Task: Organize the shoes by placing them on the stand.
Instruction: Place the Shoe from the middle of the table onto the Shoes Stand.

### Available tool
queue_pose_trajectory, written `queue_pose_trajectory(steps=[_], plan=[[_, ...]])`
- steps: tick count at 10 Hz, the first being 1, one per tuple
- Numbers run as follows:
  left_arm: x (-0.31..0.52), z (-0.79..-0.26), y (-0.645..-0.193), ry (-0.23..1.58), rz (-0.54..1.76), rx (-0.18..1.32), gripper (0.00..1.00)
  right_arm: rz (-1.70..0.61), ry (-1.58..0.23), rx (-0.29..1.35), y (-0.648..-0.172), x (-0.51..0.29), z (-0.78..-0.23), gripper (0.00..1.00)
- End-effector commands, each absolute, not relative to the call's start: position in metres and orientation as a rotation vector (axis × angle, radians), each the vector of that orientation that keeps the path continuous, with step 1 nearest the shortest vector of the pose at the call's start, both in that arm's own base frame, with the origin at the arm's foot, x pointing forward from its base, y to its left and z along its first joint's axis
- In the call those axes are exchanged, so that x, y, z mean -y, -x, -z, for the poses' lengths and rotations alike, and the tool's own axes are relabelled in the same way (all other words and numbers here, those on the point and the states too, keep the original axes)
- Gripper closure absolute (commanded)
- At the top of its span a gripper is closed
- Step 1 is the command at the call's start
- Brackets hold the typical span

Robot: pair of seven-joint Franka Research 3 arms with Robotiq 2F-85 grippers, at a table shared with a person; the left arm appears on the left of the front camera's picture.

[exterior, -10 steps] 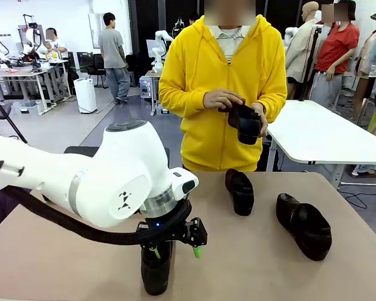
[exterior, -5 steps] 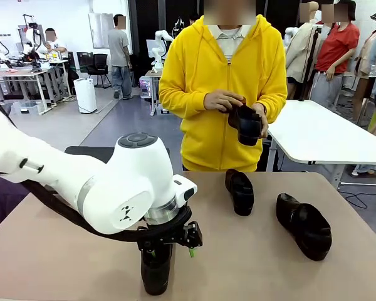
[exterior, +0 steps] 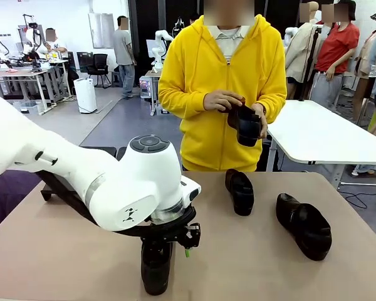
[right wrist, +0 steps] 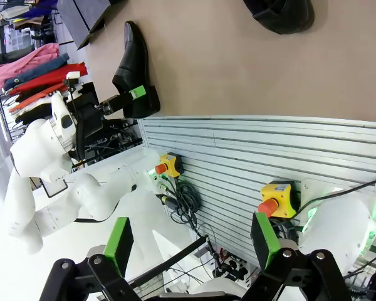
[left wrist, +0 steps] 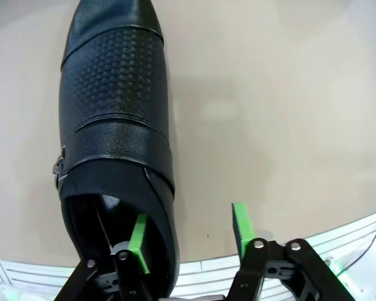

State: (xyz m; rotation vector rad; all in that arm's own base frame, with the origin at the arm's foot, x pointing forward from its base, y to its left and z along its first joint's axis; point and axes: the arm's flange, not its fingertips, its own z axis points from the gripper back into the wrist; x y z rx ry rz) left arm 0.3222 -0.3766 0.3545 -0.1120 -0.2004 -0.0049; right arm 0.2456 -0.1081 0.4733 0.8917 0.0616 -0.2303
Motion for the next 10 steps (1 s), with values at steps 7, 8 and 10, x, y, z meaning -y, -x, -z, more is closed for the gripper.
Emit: queue_pose_trajectory(steps=[7,8,10], plan=[[0.377,-0.370,-0.317,-0.012,-0.030,0.245,1.00,0.205,-0.890,-0.058,-0.244,0.113,-0.474,0.00],[0.370,-0.382,-0.310,-0.007,-0.009,0.257,1.00,0.205,-0.890,-0.058,-0.244,0.113,-0.474,0.00],[0.344,-0.426,-0.285,0.080,0.103,0.286,1.00,0.205,-0.890,-0.058,-0.244,0.113,-0.474,0.00]])
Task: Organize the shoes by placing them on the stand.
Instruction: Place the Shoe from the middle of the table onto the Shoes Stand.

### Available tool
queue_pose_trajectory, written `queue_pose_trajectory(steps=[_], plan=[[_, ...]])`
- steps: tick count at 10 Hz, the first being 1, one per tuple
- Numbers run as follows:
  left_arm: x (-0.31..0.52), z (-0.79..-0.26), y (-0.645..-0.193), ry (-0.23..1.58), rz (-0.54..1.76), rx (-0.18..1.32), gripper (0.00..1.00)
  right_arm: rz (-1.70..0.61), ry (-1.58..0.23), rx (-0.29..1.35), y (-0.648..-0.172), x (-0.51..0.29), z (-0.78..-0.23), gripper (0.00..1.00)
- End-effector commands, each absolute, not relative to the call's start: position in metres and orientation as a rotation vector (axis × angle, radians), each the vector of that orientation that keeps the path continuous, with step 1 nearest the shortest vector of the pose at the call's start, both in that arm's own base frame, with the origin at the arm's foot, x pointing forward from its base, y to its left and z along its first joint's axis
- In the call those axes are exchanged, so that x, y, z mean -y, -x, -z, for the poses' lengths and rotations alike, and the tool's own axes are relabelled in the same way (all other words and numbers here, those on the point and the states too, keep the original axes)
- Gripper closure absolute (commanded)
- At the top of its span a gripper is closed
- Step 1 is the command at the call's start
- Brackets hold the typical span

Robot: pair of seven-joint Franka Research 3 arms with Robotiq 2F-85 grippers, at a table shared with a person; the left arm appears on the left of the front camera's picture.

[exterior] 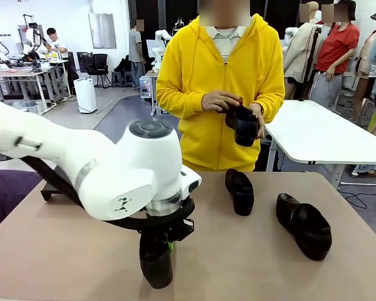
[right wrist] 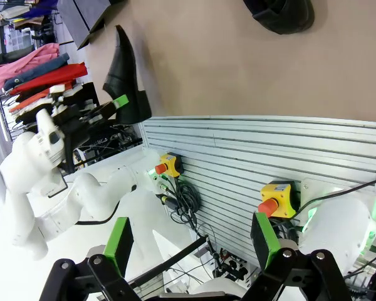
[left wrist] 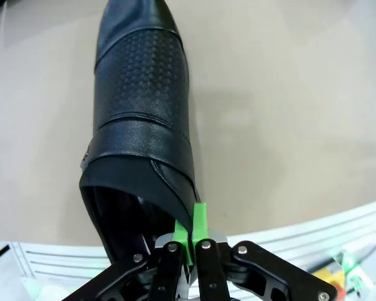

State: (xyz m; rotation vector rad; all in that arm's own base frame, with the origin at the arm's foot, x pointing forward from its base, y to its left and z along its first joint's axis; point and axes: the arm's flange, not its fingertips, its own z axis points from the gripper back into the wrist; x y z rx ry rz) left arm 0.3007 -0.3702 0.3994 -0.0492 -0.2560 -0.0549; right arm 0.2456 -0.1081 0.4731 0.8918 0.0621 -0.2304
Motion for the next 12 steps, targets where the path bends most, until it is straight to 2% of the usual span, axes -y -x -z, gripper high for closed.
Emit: queue_pose_trajectory(steps=[1,3,4,5,6,10,11,12], plan=[[0.331,-0.445,-0.273,0.087,0.133,0.324,1.00,0.205,-0.890,-0.058,-0.244,0.113,-0.474,0.00],[0.305,-0.479,-0.250,0.115,0.208,0.426,1.00,0.205,-0.890,-0.058,-0.244,0.113,-0.474,0.00],[0.297,-0.483,-0.248,0.083,0.123,0.466,1.00,0.205,-0.890,-0.058,-0.244,0.113,-0.474,0.00],[0.293,-0.482,-0.247,0.114,0.088,0.425,1.00,0.205,-0.890,-0.058,-0.244,0.113,-0.474,0.00],[0.319,-0.482,-0.252,0.092,0.165,0.429,1.00,0.205,-0.890,-0.058,-0.244,0.113,-0.474,0.00],[0.312,-0.476,-0.245,0.075,0.144,0.428,1.00,0.205,-0.890,-0.058,-0.244,0.113,-0.474,0.00],[0.288,-0.479,-0.258,0.038,0.116,0.428,1.00,0.205,-0.890,-0.058,-0.244,0.113,-0.474,0.00],[0.229,-0.489,-0.274,0.003,-0.021,0.482,1.00,0.205,-0.890,-0.058,-0.244,0.113,-0.474,0.00]])
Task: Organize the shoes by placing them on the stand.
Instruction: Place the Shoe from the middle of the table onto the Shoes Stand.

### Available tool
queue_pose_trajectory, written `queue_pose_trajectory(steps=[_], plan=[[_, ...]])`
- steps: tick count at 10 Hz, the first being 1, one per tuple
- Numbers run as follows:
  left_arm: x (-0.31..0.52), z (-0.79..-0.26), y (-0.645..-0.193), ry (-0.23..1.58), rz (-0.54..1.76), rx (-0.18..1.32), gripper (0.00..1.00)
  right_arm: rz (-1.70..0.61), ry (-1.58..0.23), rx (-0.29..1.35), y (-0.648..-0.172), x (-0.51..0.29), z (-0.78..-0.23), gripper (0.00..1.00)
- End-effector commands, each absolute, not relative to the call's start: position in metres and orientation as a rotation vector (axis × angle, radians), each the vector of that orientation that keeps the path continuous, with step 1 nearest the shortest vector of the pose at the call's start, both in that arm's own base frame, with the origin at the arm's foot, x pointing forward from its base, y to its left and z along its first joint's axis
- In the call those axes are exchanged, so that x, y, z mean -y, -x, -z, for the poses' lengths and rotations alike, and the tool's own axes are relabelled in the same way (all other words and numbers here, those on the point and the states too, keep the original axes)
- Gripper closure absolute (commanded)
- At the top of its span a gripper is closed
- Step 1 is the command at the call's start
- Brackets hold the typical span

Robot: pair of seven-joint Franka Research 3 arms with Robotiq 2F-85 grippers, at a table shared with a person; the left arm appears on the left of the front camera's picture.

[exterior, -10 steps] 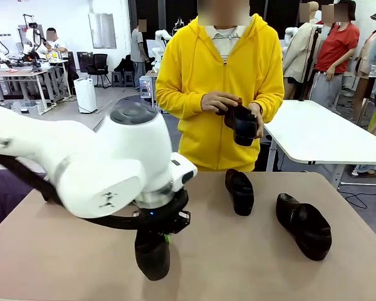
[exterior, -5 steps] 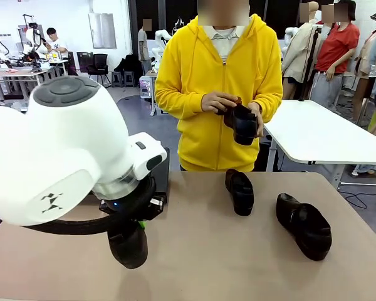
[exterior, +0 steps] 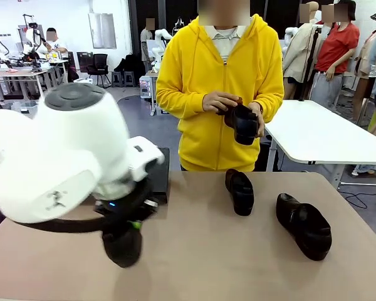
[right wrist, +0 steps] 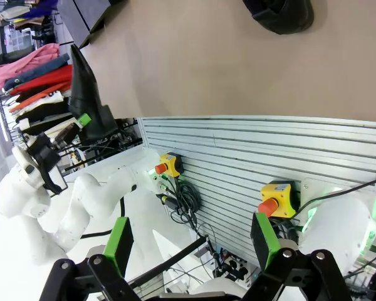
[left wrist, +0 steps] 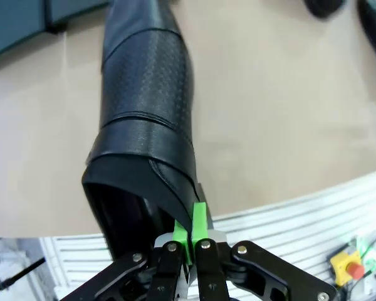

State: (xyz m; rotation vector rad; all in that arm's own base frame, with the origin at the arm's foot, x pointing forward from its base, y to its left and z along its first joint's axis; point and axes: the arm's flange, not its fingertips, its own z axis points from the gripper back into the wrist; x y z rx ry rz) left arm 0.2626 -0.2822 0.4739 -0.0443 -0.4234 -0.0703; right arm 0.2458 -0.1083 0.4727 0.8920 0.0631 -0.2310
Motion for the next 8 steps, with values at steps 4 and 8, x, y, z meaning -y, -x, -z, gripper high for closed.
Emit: queue_pose_trajectory(steps=[4,8], plan=[[0.046,-0.481,-0.331,-0.112,0.027,0.617,1.00,0.205,-0.890,-0.058,-0.244,0.113,-0.474,0.00],[0.015,-0.507,-0.364,-0.114,-0.029,0.575,1.00,0.205,-0.890,-0.058,-0.244,0.113,-0.474,0.00]])
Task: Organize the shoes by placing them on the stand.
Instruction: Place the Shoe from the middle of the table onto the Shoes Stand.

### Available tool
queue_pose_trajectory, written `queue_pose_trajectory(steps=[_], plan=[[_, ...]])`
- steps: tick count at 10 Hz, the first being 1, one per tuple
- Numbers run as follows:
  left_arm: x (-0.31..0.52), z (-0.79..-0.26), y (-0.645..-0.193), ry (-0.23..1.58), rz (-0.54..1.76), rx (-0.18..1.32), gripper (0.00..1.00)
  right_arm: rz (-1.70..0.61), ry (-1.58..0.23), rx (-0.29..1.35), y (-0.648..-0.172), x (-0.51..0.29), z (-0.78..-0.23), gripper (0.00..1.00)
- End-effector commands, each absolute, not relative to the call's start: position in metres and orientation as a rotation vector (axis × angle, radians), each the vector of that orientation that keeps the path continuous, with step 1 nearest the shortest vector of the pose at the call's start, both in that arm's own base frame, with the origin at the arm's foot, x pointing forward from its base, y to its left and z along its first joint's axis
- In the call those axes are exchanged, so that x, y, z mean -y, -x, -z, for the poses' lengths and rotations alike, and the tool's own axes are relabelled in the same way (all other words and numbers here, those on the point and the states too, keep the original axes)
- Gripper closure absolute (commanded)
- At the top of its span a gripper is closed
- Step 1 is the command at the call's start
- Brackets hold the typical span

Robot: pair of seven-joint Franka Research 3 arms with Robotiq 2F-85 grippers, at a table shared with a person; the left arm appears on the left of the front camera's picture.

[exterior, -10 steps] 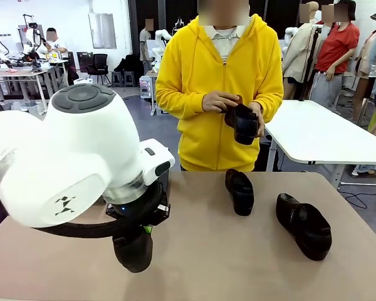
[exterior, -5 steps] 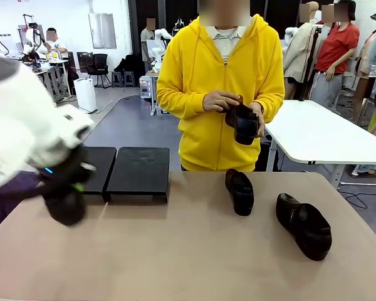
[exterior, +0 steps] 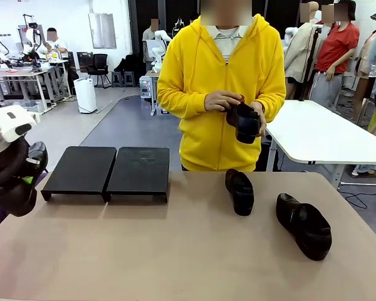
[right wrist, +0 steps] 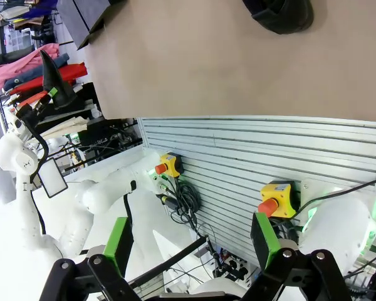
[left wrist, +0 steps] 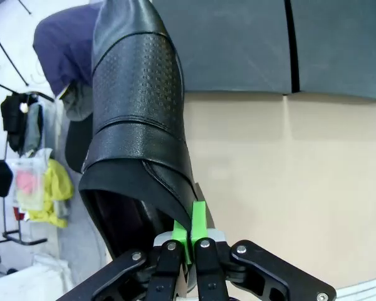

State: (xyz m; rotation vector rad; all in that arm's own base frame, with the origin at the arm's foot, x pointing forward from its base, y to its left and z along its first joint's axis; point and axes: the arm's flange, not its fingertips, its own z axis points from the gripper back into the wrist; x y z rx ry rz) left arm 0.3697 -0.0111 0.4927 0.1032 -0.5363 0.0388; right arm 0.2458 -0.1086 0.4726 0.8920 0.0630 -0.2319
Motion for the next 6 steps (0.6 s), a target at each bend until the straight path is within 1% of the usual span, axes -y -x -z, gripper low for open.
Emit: queue_pose_trajectory(steps=[1,5,6], plan=[[0.015,-0.507,-0.364,-0.114,-0.029,0.575,1.00,0.205,-0.890,-0.058,-0.244,0.113,-0.474,0.00],[0.015,-0.501,-0.366,-0.108,-0.031,0.559,1.00,0.205,-0.890,-0.058,-0.244,0.113,-0.474,0.00],[0.005,-0.501,-0.389,-0.009,-0.065,0.521,1.00,0.205,-0.890,-0.058,-0.244,0.113,-0.474,0.00]])
